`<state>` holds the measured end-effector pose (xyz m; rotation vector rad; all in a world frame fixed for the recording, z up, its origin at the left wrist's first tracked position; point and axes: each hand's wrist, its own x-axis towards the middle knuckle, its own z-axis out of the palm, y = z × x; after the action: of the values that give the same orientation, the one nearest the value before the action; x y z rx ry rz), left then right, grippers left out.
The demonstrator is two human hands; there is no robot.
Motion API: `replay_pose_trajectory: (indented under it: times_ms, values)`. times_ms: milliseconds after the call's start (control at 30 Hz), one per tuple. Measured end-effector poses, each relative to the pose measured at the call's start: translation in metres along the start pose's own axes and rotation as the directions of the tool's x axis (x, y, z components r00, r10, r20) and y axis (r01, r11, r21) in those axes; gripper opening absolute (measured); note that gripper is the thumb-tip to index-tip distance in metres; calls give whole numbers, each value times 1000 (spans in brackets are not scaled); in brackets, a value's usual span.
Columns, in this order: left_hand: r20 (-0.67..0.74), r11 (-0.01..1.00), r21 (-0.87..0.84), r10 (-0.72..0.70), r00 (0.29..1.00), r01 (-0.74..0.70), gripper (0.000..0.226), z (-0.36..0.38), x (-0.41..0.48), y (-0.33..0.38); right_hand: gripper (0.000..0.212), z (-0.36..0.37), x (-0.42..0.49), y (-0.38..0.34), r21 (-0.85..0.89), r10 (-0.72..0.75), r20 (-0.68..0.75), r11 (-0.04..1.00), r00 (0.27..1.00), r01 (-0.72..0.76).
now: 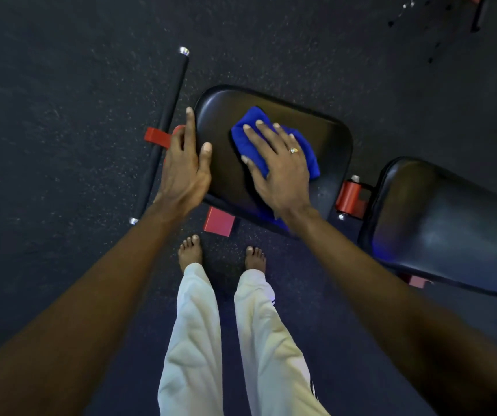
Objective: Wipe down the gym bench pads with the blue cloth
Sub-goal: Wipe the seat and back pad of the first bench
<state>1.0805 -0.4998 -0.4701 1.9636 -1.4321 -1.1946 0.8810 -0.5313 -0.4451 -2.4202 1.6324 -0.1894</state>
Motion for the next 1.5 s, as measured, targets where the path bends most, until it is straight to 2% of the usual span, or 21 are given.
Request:
replay_pose_trajectory:
  times_ms: [67,100,167,267,433,600,700,767,867,967,1100,1233,1300,1367,1433,1500]
  values:
    - [41,999,3,-45,998,45,91,-2,-1,2,51,-6,-10,15,-10,-27,41,1000,999,27]
    - [64,998,15,-64,996,63,103,-4,-1,4,51,-9,-21,25,2,5,29,1000,1000,-5]
    - [111,994,56,-103,988,97,119,-7,1,7,50,-14,-46,48,78,159,-32,985,987,-156]
    - [128,992,58,-122,984,115,124,-9,1,7,54,-15,-62,66,190,415,-60,898,908,-397]
    - [154,991,39,-130,979,126,124,-10,3,8,58,-11,-16,82,299,621,-148,770,770,-564]
    - [160,987,37,-158,974,154,125,-13,2,13,56,3,-92,43,331,702,-126,695,701,-638]
    - [154,986,38,-167,974,163,124,-13,-1,16,56,6,-142,9,343,691,-13,682,723,-646]
    - [155,984,44,-175,972,171,123,-13,1,17,56,2,-137,20,376,693,10,665,721,-645]
    - [148,982,53,-190,971,184,122,-13,1,19,54,-3,-100,61,448,773,-75,591,630,-671]
    - [134,978,74,-205,970,196,120,-12,-2,24,55,-5,-79,79,506,857,-52,465,513,-726]
    - [131,969,99,-238,962,226,119,-13,-3,30,58,7,-115,40,515,904,-37,383,426,-767]
    - [137,963,126,-254,958,237,118,-11,1,29,57,22,-145,-9,562,928,-38,326,370,-761]
    - [139,959,132,-266,954,249,118,-12,1,29,55,25,-149,-24,559,904,-49,377,425,-738]
    - [145,958,131,-274,951,256,119,-14,1,30,54,23,-154,-36,497,813,-39,520,581,-694]
    - [165,956,136,-281,946,260,120,-15,2,32,58,21,-156,-46,348,649,22,708,761,-614]
    - [188,951,159,-293,938,265,121,-18,3,33,70,24,-150,-55,207,473,79,853,878,-478]
